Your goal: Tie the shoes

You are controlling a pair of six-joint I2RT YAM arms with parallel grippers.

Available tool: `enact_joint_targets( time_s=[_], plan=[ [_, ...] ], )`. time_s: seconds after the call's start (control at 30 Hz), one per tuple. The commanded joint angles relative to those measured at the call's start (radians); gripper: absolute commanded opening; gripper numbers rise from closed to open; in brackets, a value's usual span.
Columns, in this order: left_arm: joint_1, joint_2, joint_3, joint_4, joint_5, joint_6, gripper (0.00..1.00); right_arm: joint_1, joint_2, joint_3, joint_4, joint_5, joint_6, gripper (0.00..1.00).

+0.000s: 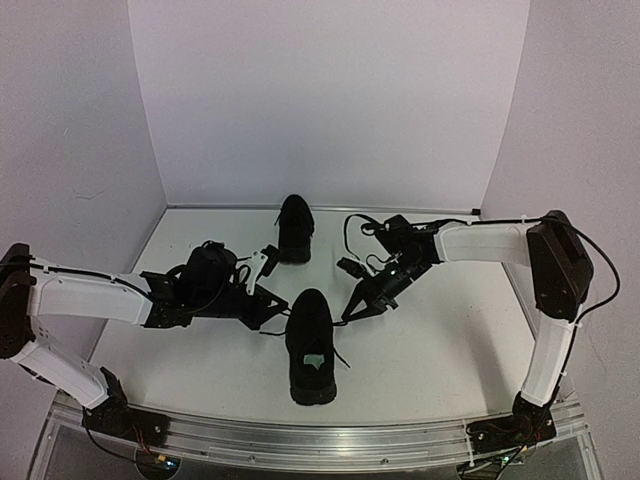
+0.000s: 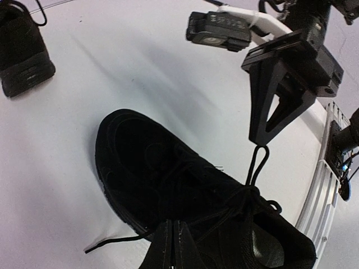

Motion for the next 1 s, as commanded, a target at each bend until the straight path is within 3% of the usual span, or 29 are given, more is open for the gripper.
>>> enact_joint_targets(
  time_s=[0.0, 0.57, 0.87, 0.93, 0.97],
  plan=[
    [0.008, -0.033, -0.008, -0.028, -0.115, -0.054, 0.0, -0.019, -0.063, -0.027, 0.003, 0.056, 0.009, 0.0],
    [0.065, 0.095, 0.046, -0.021, -0.131, -0.093, 0.0, -0.027, -0.142, -0.124, -0.044, 0.111, -0.014, 0.0],
    [0.078, 0.258, 0.224, 0.029, 0.102, 0.001, 0.0, -0.024, -0.124, -0.088, -0.071, 0.021, -0.071, 0.0],
    [0.078, 0.273, 0.248, 0.028, 0.119, 0.012, 0.0, -0.024, -0.108, -0.064, -0.066, 0.013, -0.074, 0.09],
    [0.078, 0.277, 0.253, 0.029, 0.125, 0.017, 0.0, -0.024, -0.096, -0.049, -0.062, 0.01, -0.079, 0.23]
  ],
)
